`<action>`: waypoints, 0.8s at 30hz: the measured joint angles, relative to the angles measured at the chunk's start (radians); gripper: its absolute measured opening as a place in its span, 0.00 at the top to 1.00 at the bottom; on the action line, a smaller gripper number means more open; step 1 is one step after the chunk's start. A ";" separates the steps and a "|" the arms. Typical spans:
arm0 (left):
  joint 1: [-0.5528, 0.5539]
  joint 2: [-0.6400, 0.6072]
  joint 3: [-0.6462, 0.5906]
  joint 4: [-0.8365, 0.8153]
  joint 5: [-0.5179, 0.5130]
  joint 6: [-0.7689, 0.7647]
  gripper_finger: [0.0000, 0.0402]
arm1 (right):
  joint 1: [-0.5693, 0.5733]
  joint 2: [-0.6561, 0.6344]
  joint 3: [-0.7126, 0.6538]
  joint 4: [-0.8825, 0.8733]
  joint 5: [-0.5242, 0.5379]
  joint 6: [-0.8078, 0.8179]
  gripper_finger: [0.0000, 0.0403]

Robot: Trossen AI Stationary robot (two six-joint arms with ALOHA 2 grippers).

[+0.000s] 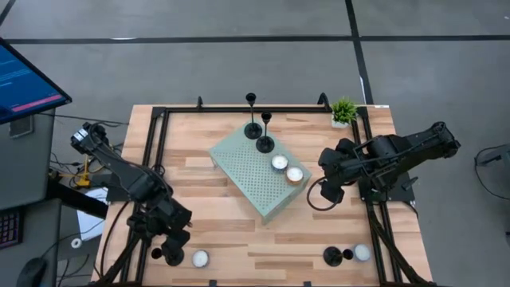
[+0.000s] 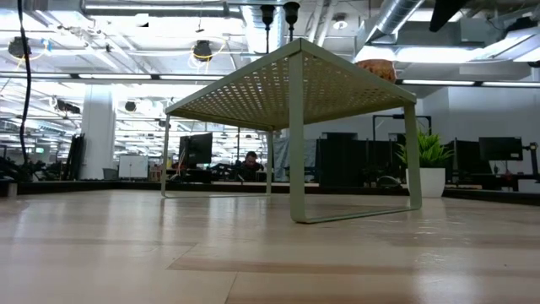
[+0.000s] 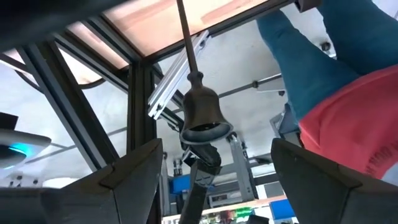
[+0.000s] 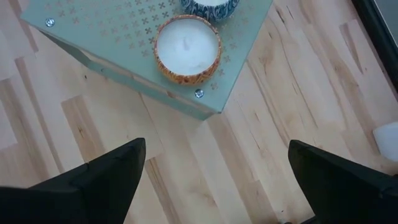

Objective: Pick & Place candle stick holders
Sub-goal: Put the left black candle holder on the shelf

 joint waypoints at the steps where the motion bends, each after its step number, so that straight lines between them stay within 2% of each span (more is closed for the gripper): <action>1: -0.001 0.004 0.000 0.000 0.000 0.009 0.25 | 0.000 0.000 0.000 0.000 0.000 0.000 0.05; 8: -0.002 0.038 -0.001 -0.003 0.000 0.074 0.25 | 0.000 0.000 0.000 0.000 -0.003 -0.001 0.05; 15: -0.003 0.029 -0.055 -0.004 0.002 0.084 0.25 | 0.001 0.000 0.000 0.001 -0.005 -0.018 0.05; 24: -0.007 0.028 -0.057 -0.002 0.018 0.099 0.25 | 0.001 0.000 0.000 0.000 -0.007 -0.027 0.05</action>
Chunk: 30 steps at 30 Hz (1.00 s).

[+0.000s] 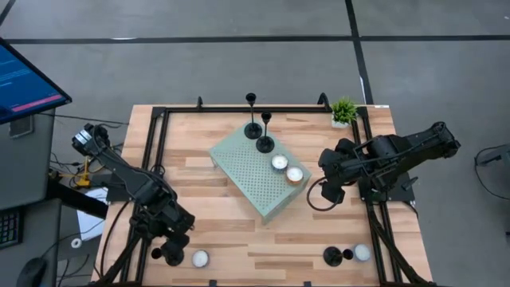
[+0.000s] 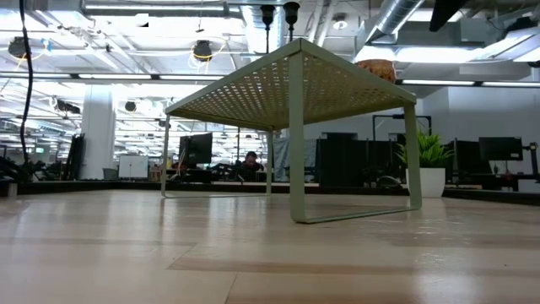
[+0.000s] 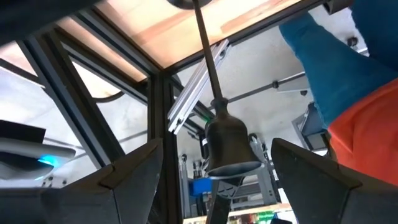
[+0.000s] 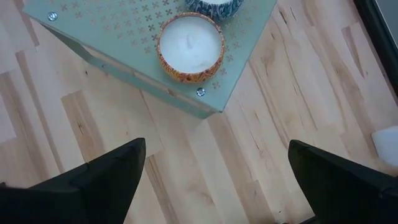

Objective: Pick & Place candle stick holders
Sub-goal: Put the left black candle holder on the shelf

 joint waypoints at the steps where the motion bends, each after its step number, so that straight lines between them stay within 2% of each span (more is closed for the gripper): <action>1: -0.004 0.000 0.000 0.000 0.004 0.000 0.25 | 0.000 0.000 0.000 0.000 0.000 0.000 0.05; 30: -0.011 0.021 0.000 0.020 -0.003 -0.022 0.25 | -0.009 0.000 0.000 -0.016 0.001 0.000 0.05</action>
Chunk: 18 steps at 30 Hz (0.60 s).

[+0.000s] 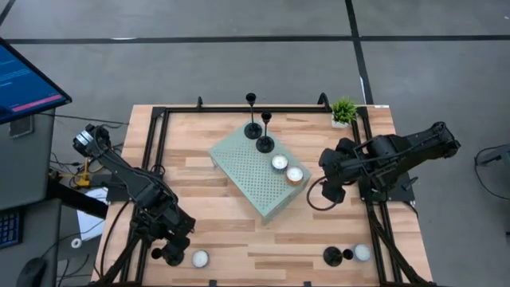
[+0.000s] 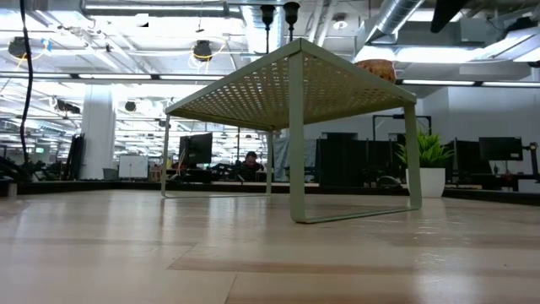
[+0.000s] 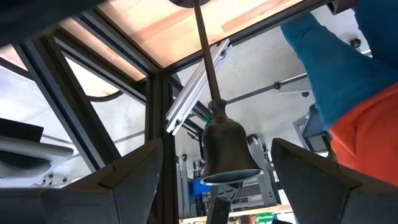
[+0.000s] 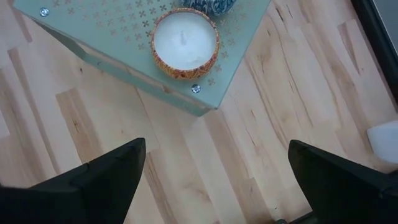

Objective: Pick & Place candle stick holders
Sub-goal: Put the left black candle holder on the shelf

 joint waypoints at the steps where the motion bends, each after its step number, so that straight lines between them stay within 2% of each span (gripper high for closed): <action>1: 0.000 0.000 0.000 0.000 0.000 0.000 0.25 | -0.002 0.000 0.000 0.000 0.000 0.000 0.05; 11: -0.034 0.000 0.000 0.000 0.017 -0.015 0.26 | -0.024 0.000 0.000 0.000 0.001 -0.028 0.05; 18: -0.033 0.000 0.000 0.000 0.016 -0.016 0.34 | -0.024 0.000 0.000 0.001 0.001 -0.046 0.05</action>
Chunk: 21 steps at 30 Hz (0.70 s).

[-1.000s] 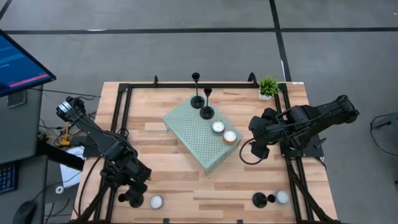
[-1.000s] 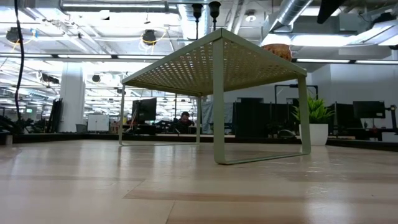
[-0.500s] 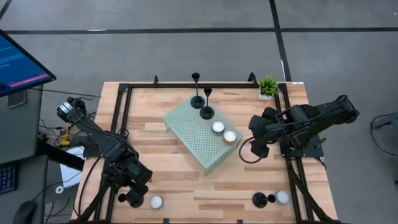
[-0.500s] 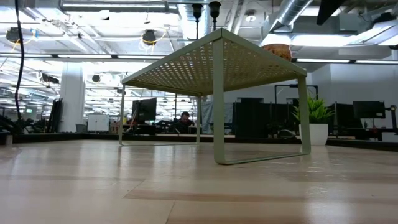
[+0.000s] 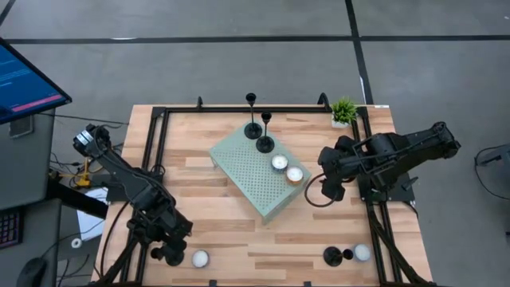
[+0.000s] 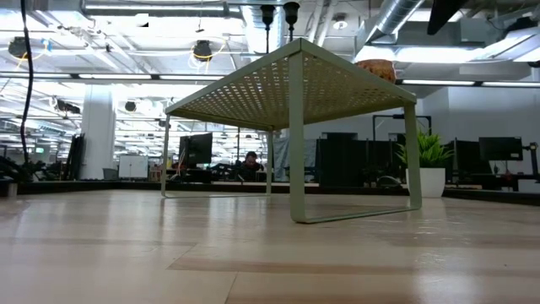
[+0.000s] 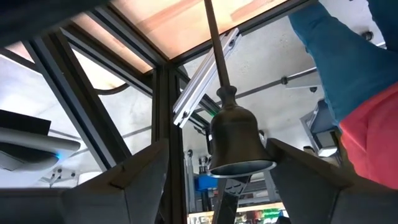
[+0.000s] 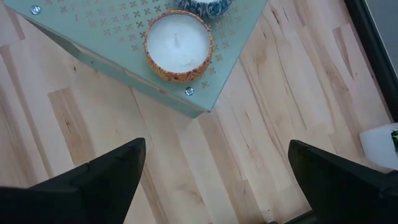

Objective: Pick & Place candle stick holders
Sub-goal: Put the left black candle holder on the shelf

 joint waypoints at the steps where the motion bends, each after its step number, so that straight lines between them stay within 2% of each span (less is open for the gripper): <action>1: 0.000 0.000 0.000 0.000 0.000 0.000 0.35 | 0.000 0.000 0.000 0.000 0.000 0.000 0.05; 14: 0.001 0.012 0.000 0.000 0.000 0.011 0.50 | 0.000 0.000 0.000 0.000 0.001 0.000 0.05; 21: 0.001 0.012 0.000 0.000 0.000 0.010 0.63 | 0.000 0.000 0.000 0.000 0.003 0.000 0.05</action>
